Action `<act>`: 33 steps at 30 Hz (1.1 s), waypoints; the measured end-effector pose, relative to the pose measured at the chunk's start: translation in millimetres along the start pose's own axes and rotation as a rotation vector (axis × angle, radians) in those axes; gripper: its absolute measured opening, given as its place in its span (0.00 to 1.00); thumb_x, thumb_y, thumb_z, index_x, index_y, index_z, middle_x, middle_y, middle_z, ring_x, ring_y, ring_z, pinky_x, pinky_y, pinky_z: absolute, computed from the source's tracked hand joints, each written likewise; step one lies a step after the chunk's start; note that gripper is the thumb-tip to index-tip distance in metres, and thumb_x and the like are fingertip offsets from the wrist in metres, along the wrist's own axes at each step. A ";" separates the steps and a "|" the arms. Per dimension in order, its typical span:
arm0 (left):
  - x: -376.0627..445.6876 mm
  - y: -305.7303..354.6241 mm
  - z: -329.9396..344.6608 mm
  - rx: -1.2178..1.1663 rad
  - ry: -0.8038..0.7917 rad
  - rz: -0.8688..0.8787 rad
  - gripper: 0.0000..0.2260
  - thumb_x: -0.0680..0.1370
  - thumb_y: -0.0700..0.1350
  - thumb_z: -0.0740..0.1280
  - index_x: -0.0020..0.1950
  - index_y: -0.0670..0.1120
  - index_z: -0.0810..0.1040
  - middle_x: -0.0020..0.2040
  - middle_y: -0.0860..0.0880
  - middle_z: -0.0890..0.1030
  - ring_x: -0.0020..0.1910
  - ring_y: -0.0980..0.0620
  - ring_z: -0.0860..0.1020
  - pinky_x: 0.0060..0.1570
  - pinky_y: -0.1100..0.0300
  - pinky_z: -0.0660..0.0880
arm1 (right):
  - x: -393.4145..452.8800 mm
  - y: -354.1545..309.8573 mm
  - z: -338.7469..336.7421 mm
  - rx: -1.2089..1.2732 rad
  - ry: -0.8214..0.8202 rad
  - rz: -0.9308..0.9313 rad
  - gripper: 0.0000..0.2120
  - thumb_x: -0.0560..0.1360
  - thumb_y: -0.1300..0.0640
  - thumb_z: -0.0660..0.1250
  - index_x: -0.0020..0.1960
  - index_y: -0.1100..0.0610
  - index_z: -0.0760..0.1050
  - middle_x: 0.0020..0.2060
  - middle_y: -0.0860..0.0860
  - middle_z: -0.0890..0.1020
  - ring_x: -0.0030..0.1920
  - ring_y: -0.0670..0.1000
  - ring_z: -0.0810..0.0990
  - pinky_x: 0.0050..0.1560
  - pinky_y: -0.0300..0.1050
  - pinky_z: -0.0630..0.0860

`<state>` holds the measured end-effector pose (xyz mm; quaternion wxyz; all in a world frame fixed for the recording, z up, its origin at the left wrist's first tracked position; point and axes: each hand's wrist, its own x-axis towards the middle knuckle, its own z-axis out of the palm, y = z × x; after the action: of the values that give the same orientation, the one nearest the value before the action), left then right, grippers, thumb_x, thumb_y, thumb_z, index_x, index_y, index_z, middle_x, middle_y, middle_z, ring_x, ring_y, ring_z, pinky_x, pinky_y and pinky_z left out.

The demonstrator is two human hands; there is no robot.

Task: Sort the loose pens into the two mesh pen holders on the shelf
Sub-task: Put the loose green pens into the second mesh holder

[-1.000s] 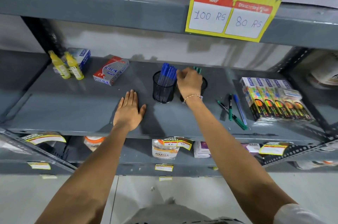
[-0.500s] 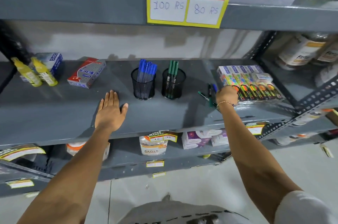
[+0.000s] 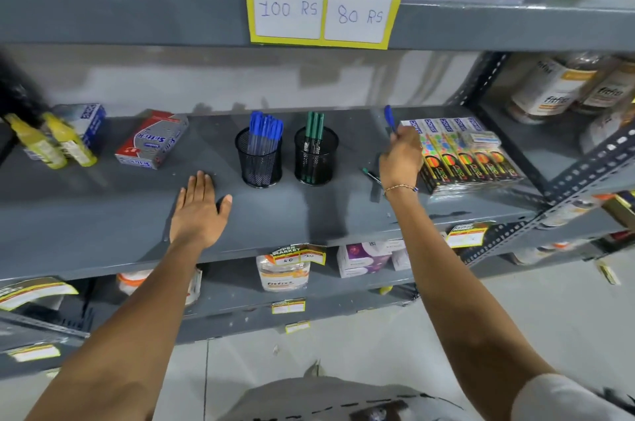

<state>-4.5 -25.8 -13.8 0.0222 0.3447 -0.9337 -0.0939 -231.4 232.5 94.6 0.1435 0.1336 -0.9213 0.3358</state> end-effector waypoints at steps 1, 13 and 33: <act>-0.4 0.0 -0.8 0.001 -0.003 0.000 0.31 0.81 0.57 0.46 0.77 0.39 0.47 0.79 0.42 0.48 0.78 0.46 0.47 0.77 0.52 0.43 | -5.1 -18.7 -1.1 0.145 0.055 -0.046 0.07 0.76 0.68 0.59 0.53 0.68 0.71 0.47 0.63 0.77 0.45 0.58 0.75 0.41 0.46 0.68; -5.1 0.2 -4.6 -0.038 0.014 0.006 0.31 0.81 0.58 0.46 0.77 0.39 0.47 0.79 0.42 0.49 0.78 0.46 0.47 0.77 0.53 0.44 | -68.3 -125.6 50.0 0.624 -0.177 -0.044 0.10 0.80 0.57 0.59 0.52 0.65 0.71 0.41 0.59 0.83 0.36 0.50 0.78 0.31 0.27 0.68; -1.6 -0.3 -3.0 -0.024 -0.008 0.002 0.32 0.81 0.59 0.46 0.78 0.41 0.45 0.79 0.43 0.47 0.78 0.47 0.45 0.77 0.52 0.43 | -30.7 -123.5 49.4 0.333 -0.232 -0.034 0.08 0.77 0.62 0.61 0.49 0.62 0.78 0.46 0.58 0.85 0.48 0.58 0.82 0.37 0.31 0.63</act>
<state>-2.7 -25.4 -10.9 0.0227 0.3433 -0.9329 -0.1065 -169.3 113.4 119.2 0.0183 0.2089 -0.8610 0.4633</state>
